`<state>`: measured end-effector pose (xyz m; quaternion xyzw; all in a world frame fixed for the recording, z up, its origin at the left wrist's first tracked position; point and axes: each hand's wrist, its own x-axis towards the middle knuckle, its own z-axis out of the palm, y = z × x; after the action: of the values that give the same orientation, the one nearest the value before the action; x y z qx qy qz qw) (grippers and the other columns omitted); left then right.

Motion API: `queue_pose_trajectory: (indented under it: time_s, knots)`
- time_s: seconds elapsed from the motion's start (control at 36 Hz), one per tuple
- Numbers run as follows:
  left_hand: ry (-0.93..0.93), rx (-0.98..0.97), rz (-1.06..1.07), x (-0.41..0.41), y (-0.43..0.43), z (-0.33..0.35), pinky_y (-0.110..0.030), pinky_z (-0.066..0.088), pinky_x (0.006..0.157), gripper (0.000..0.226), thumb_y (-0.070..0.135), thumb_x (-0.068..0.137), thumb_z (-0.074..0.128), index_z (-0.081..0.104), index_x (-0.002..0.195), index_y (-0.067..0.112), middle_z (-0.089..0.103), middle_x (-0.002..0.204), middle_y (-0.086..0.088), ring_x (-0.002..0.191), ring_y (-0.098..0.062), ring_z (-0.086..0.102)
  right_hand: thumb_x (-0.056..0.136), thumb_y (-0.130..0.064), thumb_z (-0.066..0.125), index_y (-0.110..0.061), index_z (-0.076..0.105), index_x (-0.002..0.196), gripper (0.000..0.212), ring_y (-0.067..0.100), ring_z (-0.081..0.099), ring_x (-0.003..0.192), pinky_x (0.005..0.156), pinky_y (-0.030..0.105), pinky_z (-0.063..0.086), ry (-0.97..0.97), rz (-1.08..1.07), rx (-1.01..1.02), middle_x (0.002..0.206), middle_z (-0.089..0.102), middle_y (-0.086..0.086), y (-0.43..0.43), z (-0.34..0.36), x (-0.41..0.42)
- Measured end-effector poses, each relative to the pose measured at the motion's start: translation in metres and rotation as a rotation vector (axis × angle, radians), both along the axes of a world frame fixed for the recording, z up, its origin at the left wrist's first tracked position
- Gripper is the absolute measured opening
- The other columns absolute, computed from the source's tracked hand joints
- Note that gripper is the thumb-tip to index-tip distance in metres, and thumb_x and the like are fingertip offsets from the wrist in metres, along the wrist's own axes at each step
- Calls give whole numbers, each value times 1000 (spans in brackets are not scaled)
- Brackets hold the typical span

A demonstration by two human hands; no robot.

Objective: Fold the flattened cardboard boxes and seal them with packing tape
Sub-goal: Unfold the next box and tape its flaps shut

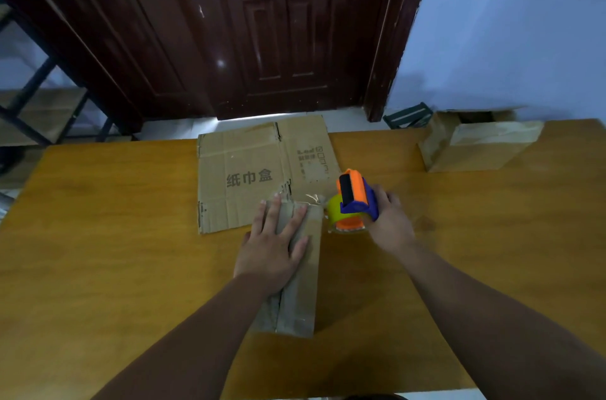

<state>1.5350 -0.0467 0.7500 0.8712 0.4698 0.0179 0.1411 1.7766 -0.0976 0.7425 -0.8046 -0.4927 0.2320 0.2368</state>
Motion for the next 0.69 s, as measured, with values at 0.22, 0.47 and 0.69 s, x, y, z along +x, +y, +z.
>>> queue_pose_trajectory:
  time_s: [0.22, 0.47, 0.69]
  knots:
    - [134, 102, -62, 2, 2, 5, -50, -11, 112, 59, 60, 92, 5, -11, 147, 46, -18, 159, 7, 143, -17, -21, 79, -30, 77, -20, 39, 137, 70, 24, 54, 105, 80, 30, 43, 94, -71, 69, 121, 46, 8, -7, -8, -2]
    - [102, 95, -19, 35, -10, 16, -40, 4, 118, 77, 64, 90, 19, 17, 151, 15, 20, 158, -4, 146, -20, 10, 74, -43, 76, -15, 45, 124, 65, 22, 49, 106, 85, 35, 46, -80, 37, 127, 117, 48, 4, -11, 4, -5]
    - [150, 108, -28, 31, -15, 5, -40, -8, 116, 81, 65, 84, 0, -13, 150, 21, -12, 160, -2, 147, -19, -11, 77, -29, 72, -16, 48, 113, 45, 17, 48, 97, 75, 27, 42, -132, 98, 97, 101, 53, 0, -15, 14, -3]
